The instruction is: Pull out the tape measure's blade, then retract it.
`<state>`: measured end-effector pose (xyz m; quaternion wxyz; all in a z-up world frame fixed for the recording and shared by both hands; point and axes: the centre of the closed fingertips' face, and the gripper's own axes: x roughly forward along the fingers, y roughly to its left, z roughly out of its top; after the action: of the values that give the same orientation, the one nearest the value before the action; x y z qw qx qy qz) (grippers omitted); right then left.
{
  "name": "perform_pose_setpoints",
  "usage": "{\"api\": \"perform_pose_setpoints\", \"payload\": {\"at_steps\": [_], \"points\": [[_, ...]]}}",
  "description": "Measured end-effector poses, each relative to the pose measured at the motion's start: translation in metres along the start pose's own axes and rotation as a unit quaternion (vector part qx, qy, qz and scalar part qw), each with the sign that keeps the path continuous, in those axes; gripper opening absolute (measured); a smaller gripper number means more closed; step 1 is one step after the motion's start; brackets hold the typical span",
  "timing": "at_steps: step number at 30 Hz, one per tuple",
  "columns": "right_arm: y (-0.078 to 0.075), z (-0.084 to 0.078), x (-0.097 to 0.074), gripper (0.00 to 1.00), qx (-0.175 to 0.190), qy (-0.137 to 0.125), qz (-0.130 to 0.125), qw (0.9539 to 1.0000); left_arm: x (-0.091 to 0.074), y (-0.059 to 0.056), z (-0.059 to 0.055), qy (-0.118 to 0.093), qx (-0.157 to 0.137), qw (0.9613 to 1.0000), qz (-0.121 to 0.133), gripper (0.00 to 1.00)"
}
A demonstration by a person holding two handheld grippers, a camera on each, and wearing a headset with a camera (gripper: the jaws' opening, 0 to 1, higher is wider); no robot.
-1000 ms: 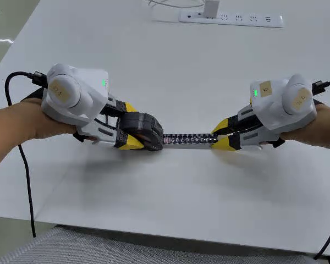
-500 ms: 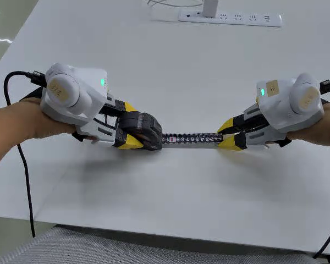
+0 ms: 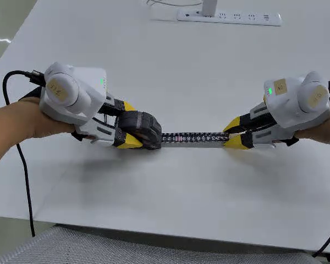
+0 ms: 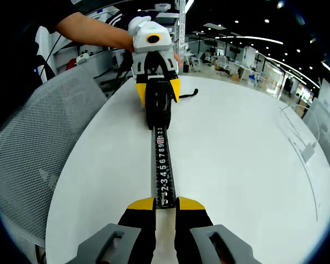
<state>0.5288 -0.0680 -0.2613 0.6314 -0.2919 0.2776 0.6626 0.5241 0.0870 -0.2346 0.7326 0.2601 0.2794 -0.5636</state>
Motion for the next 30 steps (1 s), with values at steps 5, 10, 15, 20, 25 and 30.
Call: {"api": "perform_pose_setpoints", "payload": {"at_steps": [5, 10, 15, 20, 25, 30], "points": [[0.0, -0.003, -0.004, 0.08, 0.0, 0.001, 0.0, 1.0, 0.0, 0.0, 0.0, -0.001, 0.0, 1.0, 0.0, 0.28], [-0.001, -0.006, -0.008, 0.08, 0.001, 0.003, -0.001, 1.0, 0.0, 0.0, 0.0, -0.002, -0.001, 1.0, 0.001, 0.28], [-0.001, -0.009, -0.011, 0.08, 0.004, 0.003, -0.002, 1.0, 0.0, -0.001, 0.0, -0.001, 0.0, 1.0, 0.001, 0.28], [-0.001, -0.014, -0.014, 0.08, 0.007, 0.004, -0.004, 1.0, -0.001, -0.001, 0.0, -0.001, 0.0, 1.0, 0.001, 0.28], [-0.002, -0.019, -0.017, 0.08, 0.01, 0.007, -0.006, 0.9999, -0.001, -0.001, 0.0, 0.0, 0.0, 1.0, 0.001, 0.28], [-0.003, -0.024, -0.02, 0.08, 0.013, 0.009, -0.009, 0.9998, -0.001, -0.001, 0.0, -0.001, 0.0, 1.0, 0.001, 0.28]]}}
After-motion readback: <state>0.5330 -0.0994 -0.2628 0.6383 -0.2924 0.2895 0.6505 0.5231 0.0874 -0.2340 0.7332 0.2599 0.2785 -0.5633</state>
